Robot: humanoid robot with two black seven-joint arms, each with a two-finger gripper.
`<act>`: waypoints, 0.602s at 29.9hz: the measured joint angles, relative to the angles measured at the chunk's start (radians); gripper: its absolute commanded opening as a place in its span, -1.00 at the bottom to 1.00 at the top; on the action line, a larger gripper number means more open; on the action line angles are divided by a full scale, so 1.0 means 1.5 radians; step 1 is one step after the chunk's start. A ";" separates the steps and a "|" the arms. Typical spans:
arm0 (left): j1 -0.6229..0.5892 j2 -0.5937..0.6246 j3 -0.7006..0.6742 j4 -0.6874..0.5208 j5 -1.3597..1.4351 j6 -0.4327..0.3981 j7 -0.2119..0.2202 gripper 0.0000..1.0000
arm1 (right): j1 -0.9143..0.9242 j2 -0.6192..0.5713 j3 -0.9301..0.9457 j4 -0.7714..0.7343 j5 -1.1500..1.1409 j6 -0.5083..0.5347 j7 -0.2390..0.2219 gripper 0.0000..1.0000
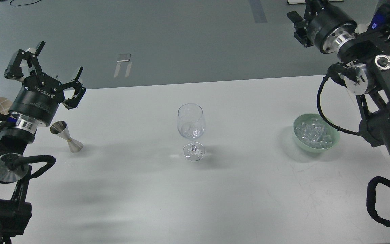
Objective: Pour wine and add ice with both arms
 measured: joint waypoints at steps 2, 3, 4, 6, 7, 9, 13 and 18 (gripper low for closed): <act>-0.020 0.000 0.001 0.021 0.000 0.001 0.000 0.95 | -0.001 0.001 0.021 -0.011 0.033 0.000 0.000 1.00; -0.031 0.000 0.003 0.031 0.000 0.002 0.000 0.95 | -0.004 0.001 0.027 -0.015 0.058 0.000 0.000 1.00; -0.043 0.002 0.003 0.042 0.000 0.002 0.000 0.95 | -0.007 0.001 0.030 -0.018 0.087 -0.001 0.000 1.00; -0.066 0.005 0.005 0.064 0.001 0.002 0.000 0.95 | -0.014 0.001 0.034 -0.022 0.151 -0.001 0.000 1.00; -0.078 0.006 0.005 0.077 0.001 0.003 0.001 0.95 | -0.016 0.001 0.035 -0.023 0.175 -0.001 0.000 1.00; -0.099 0.010 0.006 0.105 0.002 0.003 0.001 0.95 | -0.020 0.002 0.039 -0.025 0.217 -0.002 0.000 1.00; -0.147 0.024 0.027 0.175 0.002 0.002 0.001 0.95 | -0.023 0.025 0.060 -0.029 0.250 -0.002 0.001 1.00; -0.196 0.028 0.065 0.231 0.002 0.001 0.000 0.95 | -0.018 0.043 0.069 -0.050 0.267 0.005 0.000 1.00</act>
